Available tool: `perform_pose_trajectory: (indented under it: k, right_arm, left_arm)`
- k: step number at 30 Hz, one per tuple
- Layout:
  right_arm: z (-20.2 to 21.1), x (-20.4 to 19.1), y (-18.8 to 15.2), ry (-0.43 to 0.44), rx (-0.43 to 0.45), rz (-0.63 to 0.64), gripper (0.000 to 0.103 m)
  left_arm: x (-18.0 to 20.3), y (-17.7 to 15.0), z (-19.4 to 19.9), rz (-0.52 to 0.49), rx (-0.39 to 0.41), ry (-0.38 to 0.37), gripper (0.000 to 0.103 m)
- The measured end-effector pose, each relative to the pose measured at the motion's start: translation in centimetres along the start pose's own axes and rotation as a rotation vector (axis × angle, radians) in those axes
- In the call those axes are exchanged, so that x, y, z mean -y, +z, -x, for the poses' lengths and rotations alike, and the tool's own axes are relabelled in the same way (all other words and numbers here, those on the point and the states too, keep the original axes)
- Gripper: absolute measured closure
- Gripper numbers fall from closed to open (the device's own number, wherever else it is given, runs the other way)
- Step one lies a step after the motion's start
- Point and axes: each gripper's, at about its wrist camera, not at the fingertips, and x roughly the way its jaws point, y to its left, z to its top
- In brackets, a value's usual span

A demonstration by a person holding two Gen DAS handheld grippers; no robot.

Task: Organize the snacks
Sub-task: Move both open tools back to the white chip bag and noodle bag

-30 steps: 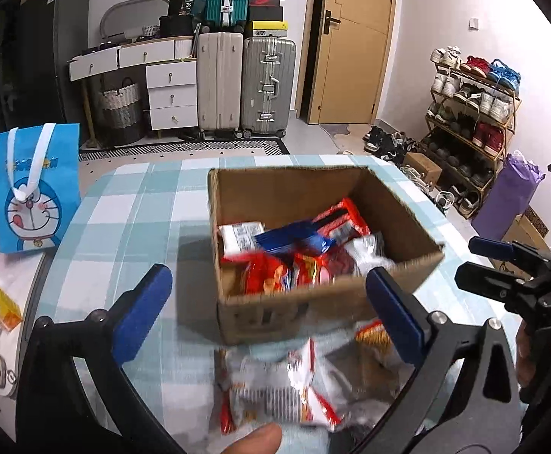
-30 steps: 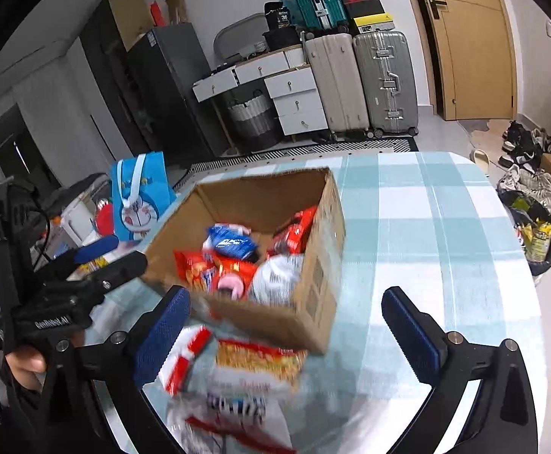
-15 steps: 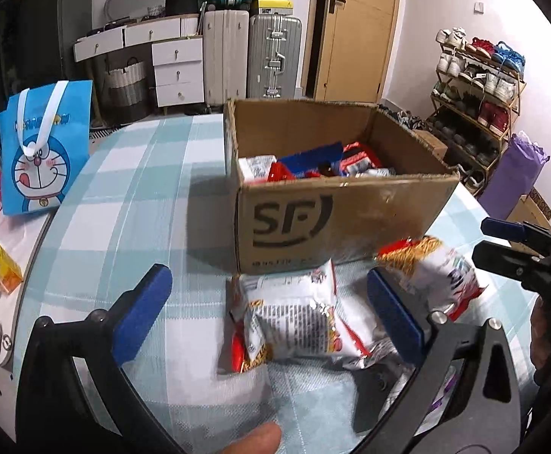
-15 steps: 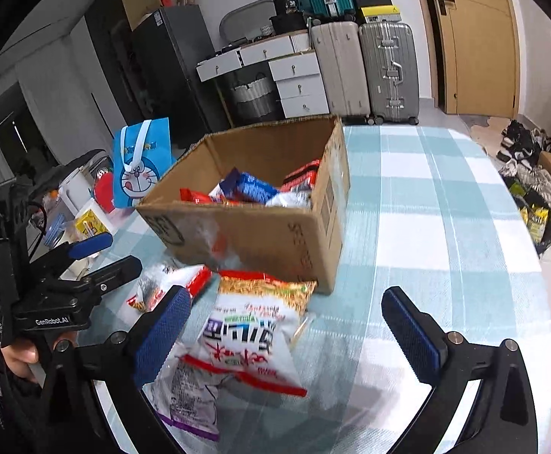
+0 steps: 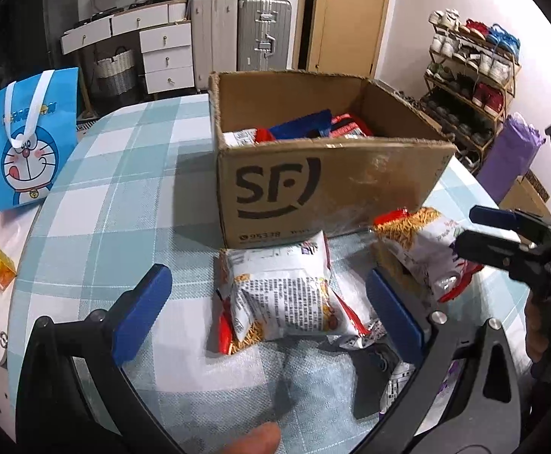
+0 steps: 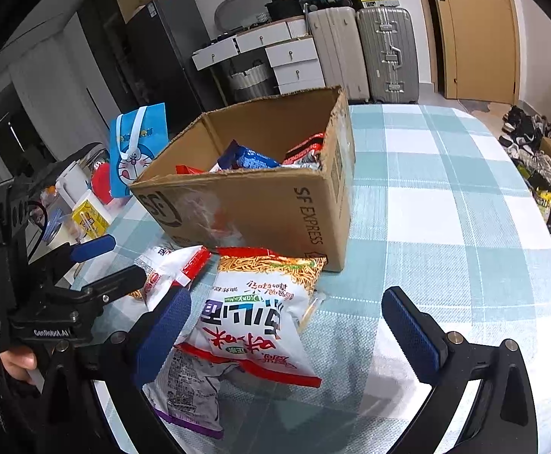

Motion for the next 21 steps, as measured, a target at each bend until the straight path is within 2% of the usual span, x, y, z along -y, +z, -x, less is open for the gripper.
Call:
perform_pose_trajectory:
  k: [11,21]
  right_arm:
    - [-1.8,0.0,-0.4,0.024,-0.032,-0.044,0.0]
    - [-2.6,0.0,-0.9,0.064,-0.034,-0.062,0.0]
  left_arm:
    - [0.2,-0.6,-1.8,0.009,-0.045,-0.019,0.001]
    - [-1.4,-0.6,-2.8,0.08,-0.062,-0.045,0.001]
